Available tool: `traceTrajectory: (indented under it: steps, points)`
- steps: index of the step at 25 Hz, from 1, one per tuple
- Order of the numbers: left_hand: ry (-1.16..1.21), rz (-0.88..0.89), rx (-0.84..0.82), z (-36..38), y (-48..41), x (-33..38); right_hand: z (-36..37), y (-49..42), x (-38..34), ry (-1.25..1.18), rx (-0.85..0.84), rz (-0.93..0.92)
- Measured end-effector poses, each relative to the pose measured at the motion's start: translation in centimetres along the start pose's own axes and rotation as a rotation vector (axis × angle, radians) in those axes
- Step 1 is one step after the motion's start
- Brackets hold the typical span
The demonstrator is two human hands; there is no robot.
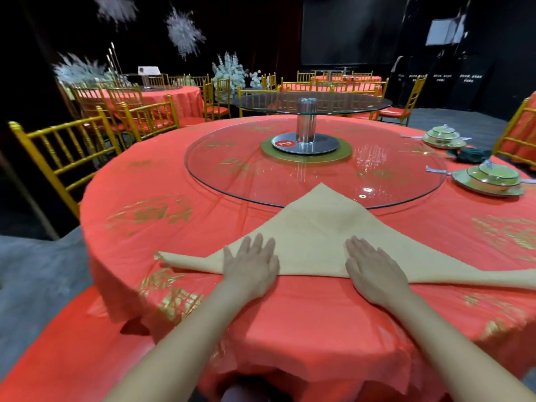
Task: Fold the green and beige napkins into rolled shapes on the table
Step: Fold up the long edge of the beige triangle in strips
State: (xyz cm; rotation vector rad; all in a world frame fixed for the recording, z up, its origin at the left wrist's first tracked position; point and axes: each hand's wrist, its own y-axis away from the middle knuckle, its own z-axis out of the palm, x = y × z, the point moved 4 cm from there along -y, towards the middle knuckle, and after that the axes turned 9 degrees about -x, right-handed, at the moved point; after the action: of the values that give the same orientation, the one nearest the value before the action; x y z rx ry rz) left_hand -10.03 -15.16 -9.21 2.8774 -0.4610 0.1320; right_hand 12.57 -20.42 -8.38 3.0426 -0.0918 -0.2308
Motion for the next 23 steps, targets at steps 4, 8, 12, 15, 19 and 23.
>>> traceTrajectory:
  steps: [4, 8, 12, 15, 19, 23]
  points:
    - [0.021, -0.035, 0.009, -0.2, 0.8, -3.0, 0.2, -0.1, 0.1, 0.004, 0.005, -0.003]
    - [0.03, -0.032, -0.007, -0.4, 1.2, -4.3, 0.3, -0.2, 0.2, 0.011, -0.004, -0.001]
    - [0.025, -0.02, -0.024, -0.5, 1.7, -5.8, 0.4, -0.5, 0.3, 0.019, -0.007, -0.002]
    - [0.025, -0.018, -0.01, -0.6, 2.4, -7.6, 0.7, -0.6, 0.6, 0.03, -0.007, 0.001]
    - [0.031, -0.037, -0.015, -0.5, 3.3, -9.7, 0.8, -0.8, 0.7, 0.026, -0.009, -0.004]
    - [0.034, -0.121, -0.015, -0.5, 4.3, -11.5, 0.8, -0.7, 0.6, 0.018, -0.02, -0.001]
